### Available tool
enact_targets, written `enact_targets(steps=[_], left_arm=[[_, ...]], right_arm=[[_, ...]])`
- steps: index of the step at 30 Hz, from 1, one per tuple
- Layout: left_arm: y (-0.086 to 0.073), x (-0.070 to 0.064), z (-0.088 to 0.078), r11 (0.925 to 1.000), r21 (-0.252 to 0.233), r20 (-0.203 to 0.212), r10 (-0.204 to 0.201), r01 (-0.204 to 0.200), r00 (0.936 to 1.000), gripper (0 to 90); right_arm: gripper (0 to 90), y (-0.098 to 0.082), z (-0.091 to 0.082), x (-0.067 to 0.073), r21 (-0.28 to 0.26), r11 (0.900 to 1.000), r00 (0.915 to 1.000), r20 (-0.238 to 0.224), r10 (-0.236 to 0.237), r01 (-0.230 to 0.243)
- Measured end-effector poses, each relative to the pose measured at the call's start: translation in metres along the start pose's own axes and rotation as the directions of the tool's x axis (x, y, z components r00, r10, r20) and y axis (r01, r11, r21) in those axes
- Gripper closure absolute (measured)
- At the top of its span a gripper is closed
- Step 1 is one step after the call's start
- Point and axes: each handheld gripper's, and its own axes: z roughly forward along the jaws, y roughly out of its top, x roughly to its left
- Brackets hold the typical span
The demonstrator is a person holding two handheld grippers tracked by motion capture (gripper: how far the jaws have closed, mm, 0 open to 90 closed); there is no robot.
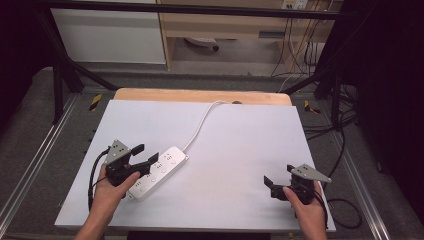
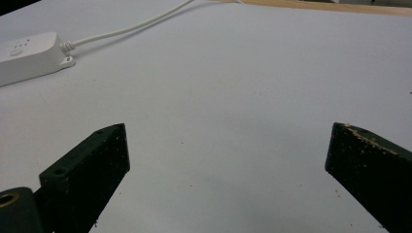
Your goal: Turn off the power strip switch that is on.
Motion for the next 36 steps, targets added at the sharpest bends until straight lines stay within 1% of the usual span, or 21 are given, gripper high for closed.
enact_targets(steps=[3, 5, 6, 7, 11, 12, 13, 15, 16, 17, 18, 21, 24, 27, 30, 32, 36], left_arm=[[-0.001, 0.001, 0.000, 0.9999, 0.012, 0.001, 0.008, -0.008, 1.0000, 38.4], [-0.002, 0.001, -0.001, 0.9999, 0.014, 0.001, 0.002, -0.002, 1.0000, 42.1], [-0.003, 0.002, -0.002, 0.9998, 0.017, 0.008, 0.002, -0.003, 1.0000, 45.2], [-0.003, 0.002, -0.003, 0.9998, 0.015, 0.009, 0.011, -0.011, 0.9999, 50.5], [-0.006, 0.002, -0.003, 0.9995, 0.025, 0.021, 0.020, -0.020, 0.9996, 58.7], [-0.007, 0.001, -0.003, 0.9994, 0.027, 0.018, 0.022, -0.023, 0.9996, 58.7], [-0.007, 0.002, -0.002, 0.9990, 0.035, 0.019, 0.028, -0.028, 0.9994, 62.6], [-0.008, 0.002, -0.001, 0.9990, 0.036, 0.021, 0.026, -0.027, 0.9994, 63.2], [-0.008, 0.002, 0.000, 0.9988, 0.042, 0.026, 0.026, -0.027, 0.9993, 64.9], [-0.008, 0.003, 0.000, 0.9986, 0.044, 0.030, 0.027, -0.029, 0.9992, 68.4], [-0.008, 0.003, 0.000, 0.9985, 0.045, 0.031, 0.029, -0.030, 0.9991, 68.4], [-0.010, 0.004, 0.002, 0.9985, 0.051, 0.042, 0.014, -0.017, 0.9990, 71.6], [-0.011, 0.005, 0.004, 0.9979, 0.061, 0.048, 0.019, -0.022, 0.9987, 74.5], [-0.012, 0.005, 0.006, 0.9976, 0.067, 0.054, 0.012, -0.015, 0.9985, 77.4], [-0.013, 0.005, 0.008, 0.9968, 0.078, 0.059, 0.016, -0.021, 0.9981, 79.7], [-0.015, 0.006, 0.010, 0.9964, 0.085, 0.069, 0.002, -0.008, 0.9976, 80.8], [-0.016, 0.006, 0.013, 0.9957, 0.092, 0.079, -0.001, -0.007, 0.9968, 82.9]], right_arm=[[2.9, 0.000, 0.001, 0.001, 0.002, 1.000, 1.0000, 0.000, 0.001, -0.001], [2.9, 0.000, 0.001, 0.001, 0.004, 1.000, 1.0000, -0.002, -0.002, 0.002], [2.9, 0.000, 0.001, 0.001, 0.004, 1.000, 1.0000, -0.002, -0.002, 0.002], [2.9, 0.000, 0.001, 0.001, 0.005, 1.000, 1.0000, -0.002, -0.002, 0.002], [2.9, -0.001, 0.001, 0.000, 0.009, 1.000, 1.0000, 0.000, 0.002, -0.002], [2.9, -0.001, 0.001, 0.000, 0.009, 1.000, 1.0000, 0.000, 0.002, -0.002], [2.9, -0.001, 0.001, 0.000, 0.009, 1.000, 1.0000, 0.000, 0.004, -0.004], [2.9, -0.001, 0.002, 0.000, 0.011, 1.000, 1.0000, 0.003, 0.003, -0.003], [2.9, -0.001, 0.002, 0.000, 0.013, 1.000, 1.0000, 0.003, 0.005, -0.005], [2.9, -0.001, 0.003, 0.000, 0.014, 1.000, 1.0000, 0.004, 0.006, -0.006], [2.9, -0.001, 0.003, 0.000, 0.014, 1.000, 1.0000, 0.004, 0.006, -0.006], [2.9, -0.001, 0.003, 0.000, 0.014, 1.000, 1.0000, 0.004, 0.006, -0.006], [2.9, -0.001, 0.002, 0.000, 0.011, 1.000, 1.0000, 0.004, 0.005, -0.005], [2.9, -0.001, 0.001, -0.001, 0.007, 1.000, 1.0000, 0.006, 0.005, -0.005], [3.0, -0.001, 0.002, -0.001, 0.006, 1.000, 1.0000, 0.007, 0.005, -0.005], [3.0, 0.000, 0.002, -0.001, 0.006, 1.000, 1.0000, 0.006, 0.005, -0.005], [2.9, 0.000, 0.003, -0.001, 0.010, 1.000, 1.0000, 0.005, 0.004, -0.004]])
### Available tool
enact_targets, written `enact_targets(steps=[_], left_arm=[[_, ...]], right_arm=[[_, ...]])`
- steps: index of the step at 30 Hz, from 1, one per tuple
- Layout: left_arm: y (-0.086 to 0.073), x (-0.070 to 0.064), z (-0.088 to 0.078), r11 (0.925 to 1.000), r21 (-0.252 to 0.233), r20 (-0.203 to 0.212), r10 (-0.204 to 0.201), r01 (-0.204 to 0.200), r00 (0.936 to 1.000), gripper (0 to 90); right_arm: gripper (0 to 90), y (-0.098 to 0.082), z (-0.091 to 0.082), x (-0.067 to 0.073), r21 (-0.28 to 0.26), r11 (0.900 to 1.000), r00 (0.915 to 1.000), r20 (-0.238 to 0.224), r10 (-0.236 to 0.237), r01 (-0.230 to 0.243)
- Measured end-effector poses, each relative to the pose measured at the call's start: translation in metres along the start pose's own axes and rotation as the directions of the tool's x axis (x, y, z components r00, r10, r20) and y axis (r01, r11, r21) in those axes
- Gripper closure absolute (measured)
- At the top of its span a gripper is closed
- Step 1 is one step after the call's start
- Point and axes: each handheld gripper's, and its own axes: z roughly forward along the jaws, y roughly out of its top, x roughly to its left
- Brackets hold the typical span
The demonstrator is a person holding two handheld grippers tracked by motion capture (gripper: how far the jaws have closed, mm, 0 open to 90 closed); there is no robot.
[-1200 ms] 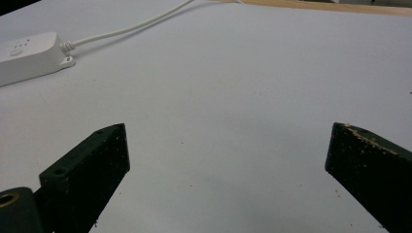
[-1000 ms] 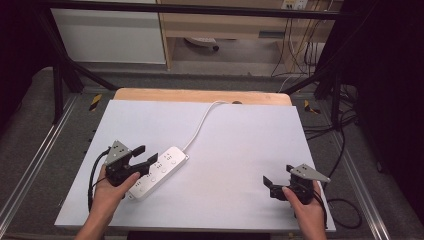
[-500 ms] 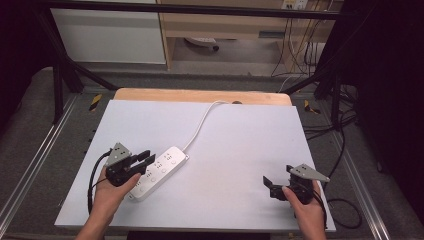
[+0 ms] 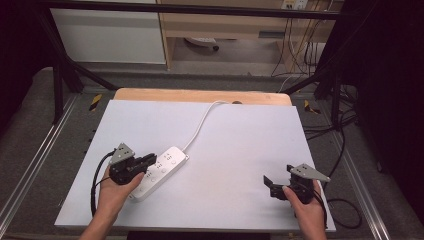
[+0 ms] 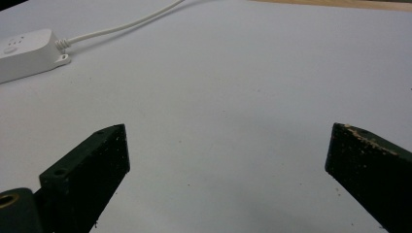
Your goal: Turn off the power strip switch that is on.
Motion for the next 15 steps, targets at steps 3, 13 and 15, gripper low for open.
enact_targets(steps=[3, 13, 15], left_arm=[[-0.0007, -0.0011, 0.0015, 1.0000, 0.006, 0.005, 0.005, -0.005, 1.0000, 84.3], [-0.0034, -0.0041, 0.0063, 0.9996, 0.027, 0.024, 0.010, -0.010, 0.9997, 87.5], [-0.0037, -0.0048, 0.0071, 0.9995, 0.030, 0.028, 0.011, -0.012, 0.9995, 87.8]], right_arm=[[2.9, -0.0003, 0.0007, -0.0003, 0.002, 1.000, 1.0000, 0.002, 0.002, -0.002], [2.9, -0.0008, 0.0012, -0.0011, 0.007, 1.000, 1.0000, 0.003, 0.000, 0.000], [2.9, -0.0009, 0.0018, -0.0015, 0.005, 1.000, 1.0000, 0.004, -0.003, 0.003]])
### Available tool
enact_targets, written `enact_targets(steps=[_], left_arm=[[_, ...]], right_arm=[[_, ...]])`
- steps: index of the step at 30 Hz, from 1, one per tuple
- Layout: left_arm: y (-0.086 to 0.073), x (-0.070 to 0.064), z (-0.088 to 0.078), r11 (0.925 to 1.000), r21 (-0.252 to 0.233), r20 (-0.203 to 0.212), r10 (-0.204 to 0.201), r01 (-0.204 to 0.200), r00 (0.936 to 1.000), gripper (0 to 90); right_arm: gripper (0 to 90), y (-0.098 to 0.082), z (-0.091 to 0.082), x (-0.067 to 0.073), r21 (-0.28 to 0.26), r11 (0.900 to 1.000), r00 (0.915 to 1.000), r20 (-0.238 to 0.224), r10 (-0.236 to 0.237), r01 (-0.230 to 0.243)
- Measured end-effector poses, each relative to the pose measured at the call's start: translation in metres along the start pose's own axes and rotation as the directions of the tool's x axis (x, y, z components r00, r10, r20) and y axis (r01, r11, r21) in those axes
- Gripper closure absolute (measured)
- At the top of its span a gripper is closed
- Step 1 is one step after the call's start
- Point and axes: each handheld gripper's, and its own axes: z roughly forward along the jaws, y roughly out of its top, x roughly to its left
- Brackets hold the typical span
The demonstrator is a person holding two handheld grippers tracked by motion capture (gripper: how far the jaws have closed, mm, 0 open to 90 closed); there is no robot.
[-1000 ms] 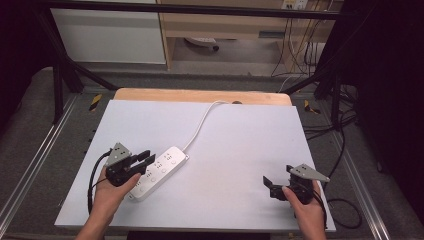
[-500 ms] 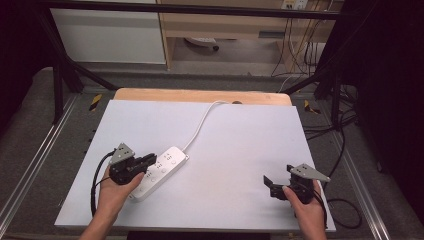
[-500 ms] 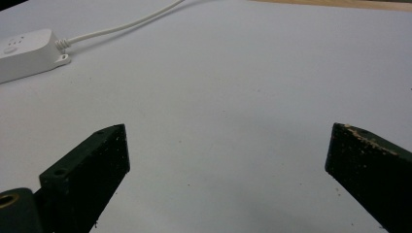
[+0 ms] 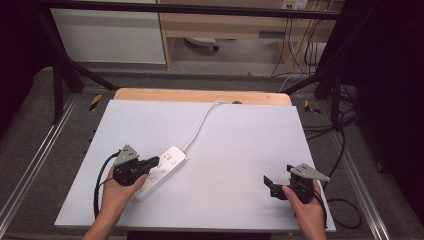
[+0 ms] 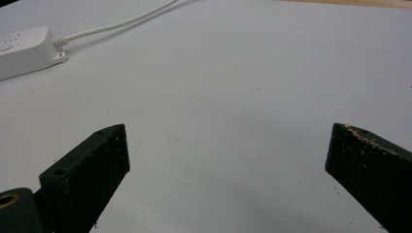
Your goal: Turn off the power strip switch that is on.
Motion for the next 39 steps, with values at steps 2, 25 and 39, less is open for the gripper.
enact_targets(steps=[2, 25, 39], left_arm=[[0.000, 0.000, 0.000, 1.0000, 0.006, 0.002, 0.000, 0.000, 1.0000, 88.3], [-0.003, -0.004, 0.008, 0.9971, 0.074, 0.013, 0.017, -0.018, 0.9998, 90.0], [-0.006, -0.005, 0.012, 0.9940, 0.108, 0.011, 0.019, -0.020, 0.9998, 90.0]], right_arm=[[2.9, 0.000, 0.000, 0.000, 0.001, 1.000, 1.0000, 0.000, 0.000, 0.000], [2.9, 0.000, 0.001, 0.001, 0.006, 1.000, 1.0000, -0.003, -0.001, 0.001], [2.9, 0.000, 0.001, 0.001, 0.006, 1.000, 1.0000, -0.002, -0.001, 0.001]])
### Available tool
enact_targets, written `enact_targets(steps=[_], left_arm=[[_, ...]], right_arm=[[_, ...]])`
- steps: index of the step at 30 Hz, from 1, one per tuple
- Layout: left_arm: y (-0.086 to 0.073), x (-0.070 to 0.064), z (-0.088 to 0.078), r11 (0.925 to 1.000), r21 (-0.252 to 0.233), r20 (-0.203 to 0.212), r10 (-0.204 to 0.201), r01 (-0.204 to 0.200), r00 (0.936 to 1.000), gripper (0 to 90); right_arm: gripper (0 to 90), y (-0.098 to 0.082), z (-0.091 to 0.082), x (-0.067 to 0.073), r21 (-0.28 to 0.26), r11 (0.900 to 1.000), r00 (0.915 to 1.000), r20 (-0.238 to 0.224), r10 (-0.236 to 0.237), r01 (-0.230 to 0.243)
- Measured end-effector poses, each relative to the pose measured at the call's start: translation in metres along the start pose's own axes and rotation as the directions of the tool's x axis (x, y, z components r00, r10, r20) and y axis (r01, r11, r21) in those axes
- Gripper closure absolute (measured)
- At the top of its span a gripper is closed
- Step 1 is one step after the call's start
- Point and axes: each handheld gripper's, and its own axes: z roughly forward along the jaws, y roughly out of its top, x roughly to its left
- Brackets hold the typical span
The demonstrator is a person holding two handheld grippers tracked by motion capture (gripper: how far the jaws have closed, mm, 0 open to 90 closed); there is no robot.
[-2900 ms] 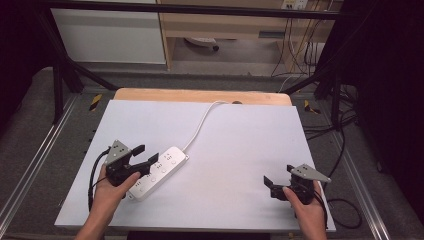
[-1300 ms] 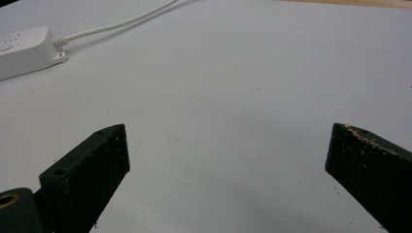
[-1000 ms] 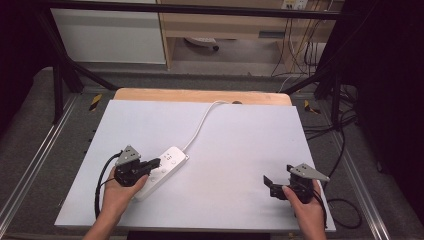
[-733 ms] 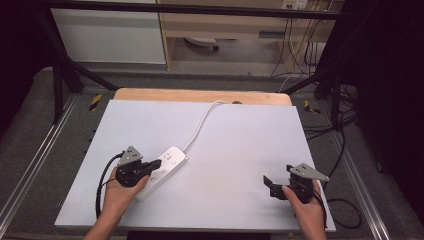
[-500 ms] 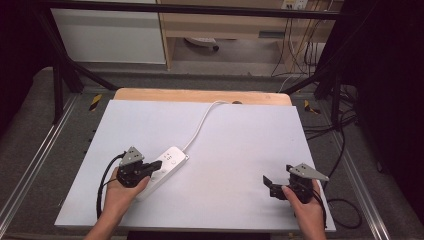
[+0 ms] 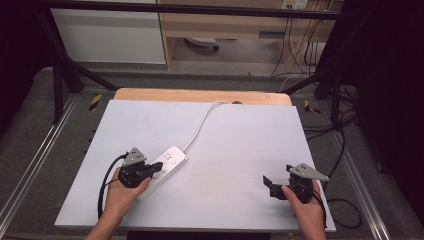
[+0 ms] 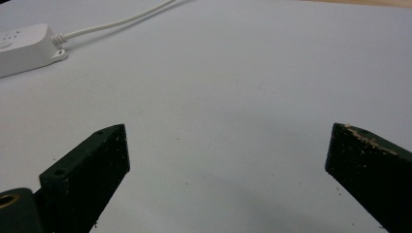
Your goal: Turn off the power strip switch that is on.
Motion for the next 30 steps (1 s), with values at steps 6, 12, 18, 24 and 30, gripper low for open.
enact_targets(steps=[6, 12, 18, 24, 30], left_arm=[[-0.001, -0.001, 0.003, 0.9999, 0.014, 0.002, 0.004, -0.004, 1.0000, 90.0], [-0.001, -0.001, 0.005, 0.9996, 0.027, -0.004, 0.008, -0.008, 1.0000, 90.0], [0.001, -0.001, 0.008, 0.9994, 0.031, -0.004, 0.017, -0.017, 0.9998, 90.0], [0.005, -0.003, 0.012, 0.9982, 0.044, -0.008, 0.040, -0.040, 0.9992, 90.0], [0.004, -0.004, 0.013, 0.9975, 0.053, -0.011, 0.046, -0.046, 0.9989, 90.0]], right_arm=[[2.9, 0.000, 0.000, 0.000, 0.001, 1.000, 1.0000, -0.002, -0.001, 0.001], [2.9, 0.000, 0.000, 0.000, 0.004, 1.000, 1.0000, 0.000, -0.004, 0.004], [2.9, 0.000, 0.000, 0.000, 0.007, 1.000, 1.0000, -0.002, -0.004, 0.004], [2.9, 0.000, 0.001, 0.000, 0.011, 1.000, 1.0000, -0.003, -0.005, 0.005], [2.9, 0.000, 0.000, 0.000, 0.008, 1.000, 1.0000, -0.003, -0.001, 0.001]])
